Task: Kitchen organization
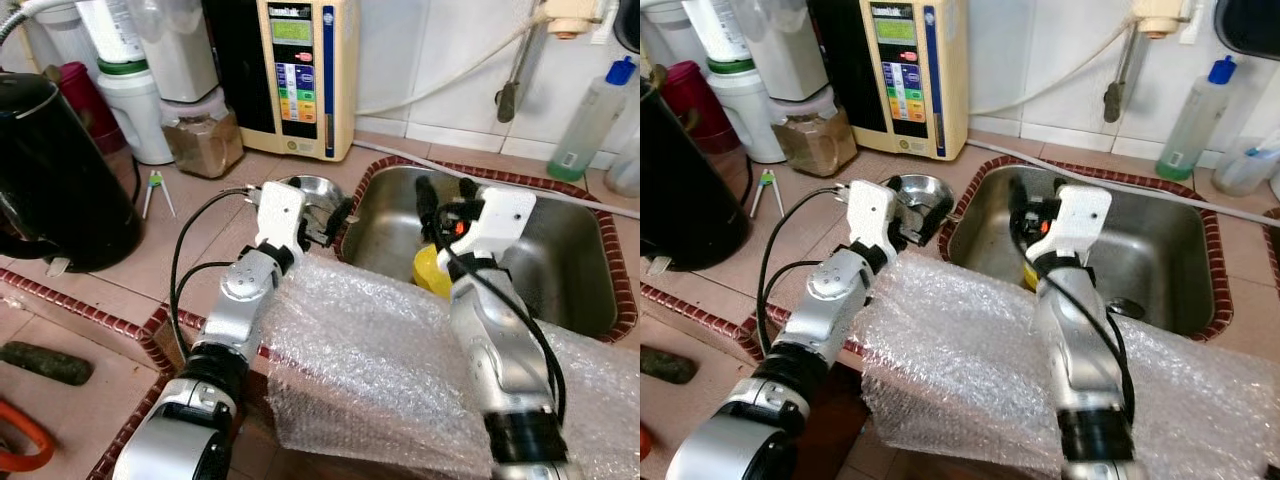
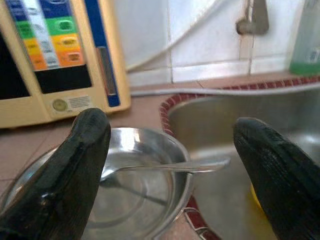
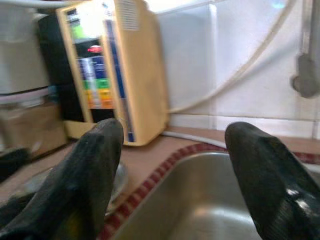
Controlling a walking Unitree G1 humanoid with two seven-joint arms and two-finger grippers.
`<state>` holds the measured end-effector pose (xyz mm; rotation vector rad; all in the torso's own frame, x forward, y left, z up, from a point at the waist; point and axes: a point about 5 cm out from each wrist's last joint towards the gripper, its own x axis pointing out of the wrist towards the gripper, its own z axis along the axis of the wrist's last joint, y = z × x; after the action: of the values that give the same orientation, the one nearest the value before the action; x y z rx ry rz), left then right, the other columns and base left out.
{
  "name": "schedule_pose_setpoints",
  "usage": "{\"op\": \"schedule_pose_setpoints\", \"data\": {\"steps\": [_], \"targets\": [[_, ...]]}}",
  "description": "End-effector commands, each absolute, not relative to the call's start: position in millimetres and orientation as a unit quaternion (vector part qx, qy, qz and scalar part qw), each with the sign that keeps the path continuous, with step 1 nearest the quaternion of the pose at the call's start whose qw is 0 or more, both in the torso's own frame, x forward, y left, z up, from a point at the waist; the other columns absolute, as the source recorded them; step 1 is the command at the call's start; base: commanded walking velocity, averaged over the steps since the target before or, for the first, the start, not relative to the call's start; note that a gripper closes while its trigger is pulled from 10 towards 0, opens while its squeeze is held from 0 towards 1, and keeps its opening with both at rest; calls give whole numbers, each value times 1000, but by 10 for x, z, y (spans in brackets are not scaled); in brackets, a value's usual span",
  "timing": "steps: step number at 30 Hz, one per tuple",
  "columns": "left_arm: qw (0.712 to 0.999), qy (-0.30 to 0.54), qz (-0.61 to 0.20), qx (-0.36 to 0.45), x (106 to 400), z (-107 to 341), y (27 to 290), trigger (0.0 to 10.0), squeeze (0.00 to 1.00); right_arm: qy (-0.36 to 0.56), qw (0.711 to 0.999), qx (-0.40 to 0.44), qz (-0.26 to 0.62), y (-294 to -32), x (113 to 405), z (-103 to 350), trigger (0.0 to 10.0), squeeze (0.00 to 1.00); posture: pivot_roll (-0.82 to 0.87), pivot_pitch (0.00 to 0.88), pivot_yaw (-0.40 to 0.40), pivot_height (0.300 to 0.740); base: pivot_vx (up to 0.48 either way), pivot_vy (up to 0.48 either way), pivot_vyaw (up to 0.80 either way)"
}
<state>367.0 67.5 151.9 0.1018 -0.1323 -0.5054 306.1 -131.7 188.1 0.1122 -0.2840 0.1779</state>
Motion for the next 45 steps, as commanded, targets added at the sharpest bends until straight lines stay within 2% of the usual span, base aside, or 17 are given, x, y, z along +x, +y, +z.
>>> {"op": "schedule_pose_setpoints", "data": {"steps": [1,3,9,10,11,18,24,30,35,45], "targets": [[962,-68,-255,75,3702,1553,630,10000,1000,-148,982,49,111,-1281,2982,1961,10000,1000,-116,59,73,740,0,0,0],[955,-59,-271,108,3705,1511,569,10000,1000,-136,980,46,140,-1239,2860,1955,10000,1000,-123,62,76,740,0,0,0],[953,-15,-263,148,3725,1360,599,10000,1000,-96,986,33,129,-1288,2734,1841,10000,1000,-149,63,83,740,0,0,0],[954,0,-258,154,3729,1312,637,10000,176,-93,987,28,127,-1301,2716,1836,10000,1000,-157,64,84,740,0,0,0],[954,4,-256,156,3731,1300,652,10000,0,-92,987,26,126,-1303,2710,1836,10000,1000,-158,64,84,740,0,0,0],[959,15,-218,178,3801,1314,792,10000,0,-80,987,12,136,-1290,2656,1831,10000,1000,-162,61,84,740,0,0,0],[985,4,-120,122,3927,1480,1182,10000,0,-77,986,8,144,-1281,2630,1826,10000,1000,-158,57,82,740,0,0,0],[991,54,-85,89,3938,1396,1354,10000,0,-73,986,5,150,-1268,2632,1820,10000,1000,-141,55,75,740,0,0,0],[987,105,-92,75,3927,1305,1403,10000,0,-75,985,1,156,-1250,2647,1829,10000,1000,-131,53,71,740,0,0,0],[983,127,-94,95,3953,1348,1503,10000,0,-78,986,-1,150,-1278,2666,1843,10000,1000,-127,54,77,740,0,0,0]]}}
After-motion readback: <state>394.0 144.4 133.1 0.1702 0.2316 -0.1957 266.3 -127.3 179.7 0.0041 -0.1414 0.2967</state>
